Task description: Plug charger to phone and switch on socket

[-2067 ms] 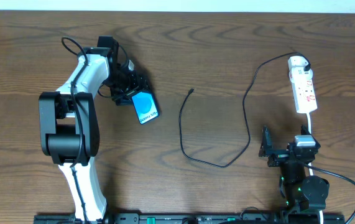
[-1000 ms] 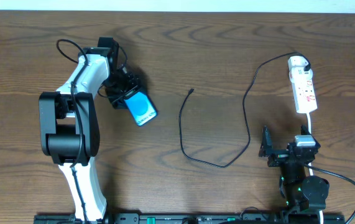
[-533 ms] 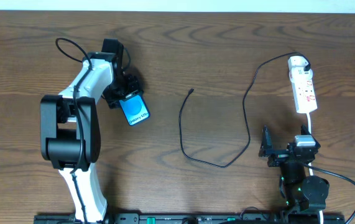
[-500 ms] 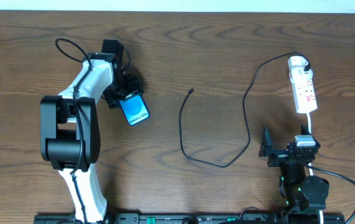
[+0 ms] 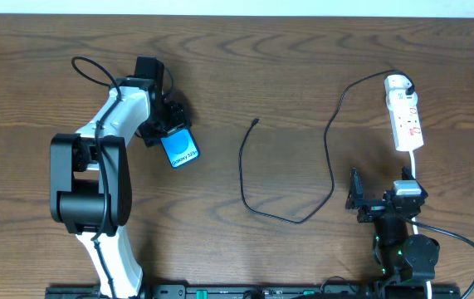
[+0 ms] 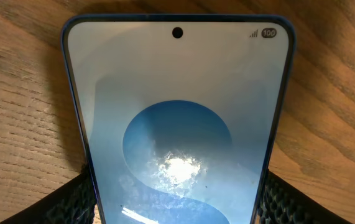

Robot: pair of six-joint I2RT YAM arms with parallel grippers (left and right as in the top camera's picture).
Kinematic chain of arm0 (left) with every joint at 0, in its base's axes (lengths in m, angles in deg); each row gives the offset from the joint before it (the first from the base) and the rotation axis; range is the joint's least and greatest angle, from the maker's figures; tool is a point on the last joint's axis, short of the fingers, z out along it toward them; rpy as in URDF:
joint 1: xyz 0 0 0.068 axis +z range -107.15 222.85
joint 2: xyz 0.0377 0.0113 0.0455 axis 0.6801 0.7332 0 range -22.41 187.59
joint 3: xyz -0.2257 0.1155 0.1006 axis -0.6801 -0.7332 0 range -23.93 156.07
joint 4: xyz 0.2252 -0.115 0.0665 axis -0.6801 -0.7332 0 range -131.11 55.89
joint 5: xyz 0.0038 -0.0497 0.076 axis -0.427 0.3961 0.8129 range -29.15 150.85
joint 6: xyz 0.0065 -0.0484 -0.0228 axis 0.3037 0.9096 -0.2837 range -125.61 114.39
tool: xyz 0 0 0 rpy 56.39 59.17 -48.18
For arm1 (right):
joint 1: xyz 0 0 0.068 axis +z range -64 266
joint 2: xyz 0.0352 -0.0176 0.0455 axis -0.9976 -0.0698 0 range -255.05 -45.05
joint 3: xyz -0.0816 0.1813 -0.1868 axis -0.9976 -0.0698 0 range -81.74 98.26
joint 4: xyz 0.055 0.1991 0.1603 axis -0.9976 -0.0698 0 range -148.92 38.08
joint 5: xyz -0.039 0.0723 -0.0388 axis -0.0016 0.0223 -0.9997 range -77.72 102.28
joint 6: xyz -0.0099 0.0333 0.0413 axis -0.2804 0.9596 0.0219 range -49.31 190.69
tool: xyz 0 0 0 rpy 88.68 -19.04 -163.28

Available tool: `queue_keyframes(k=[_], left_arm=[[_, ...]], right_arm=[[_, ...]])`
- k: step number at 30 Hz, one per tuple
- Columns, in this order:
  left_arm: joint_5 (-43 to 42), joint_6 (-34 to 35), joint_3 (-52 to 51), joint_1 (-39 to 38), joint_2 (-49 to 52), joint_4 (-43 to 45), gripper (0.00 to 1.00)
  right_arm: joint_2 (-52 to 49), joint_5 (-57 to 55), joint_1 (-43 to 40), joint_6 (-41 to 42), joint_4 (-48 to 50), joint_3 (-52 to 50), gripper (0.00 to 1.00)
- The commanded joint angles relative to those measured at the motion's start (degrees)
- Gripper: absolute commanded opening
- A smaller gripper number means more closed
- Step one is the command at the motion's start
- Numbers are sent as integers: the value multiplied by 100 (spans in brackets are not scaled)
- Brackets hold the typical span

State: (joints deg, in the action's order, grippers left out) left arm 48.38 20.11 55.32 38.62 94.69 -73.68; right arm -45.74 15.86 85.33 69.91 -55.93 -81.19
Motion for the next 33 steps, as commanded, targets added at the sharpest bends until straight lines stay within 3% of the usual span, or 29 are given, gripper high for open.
queue_keyframes(k=[1,19,33], left_arm=[[164,9,-293,17,345,22,70],[341,-59,-297,-63,345,13,70],[1261,-365,-295,-61,345,-446,71]], right_arm=[[35,-44,39,-59,-4,-24,99],[33,-44,39,-59,-4,-24,99],[33,-44,39,-59,-4,-24,99]])
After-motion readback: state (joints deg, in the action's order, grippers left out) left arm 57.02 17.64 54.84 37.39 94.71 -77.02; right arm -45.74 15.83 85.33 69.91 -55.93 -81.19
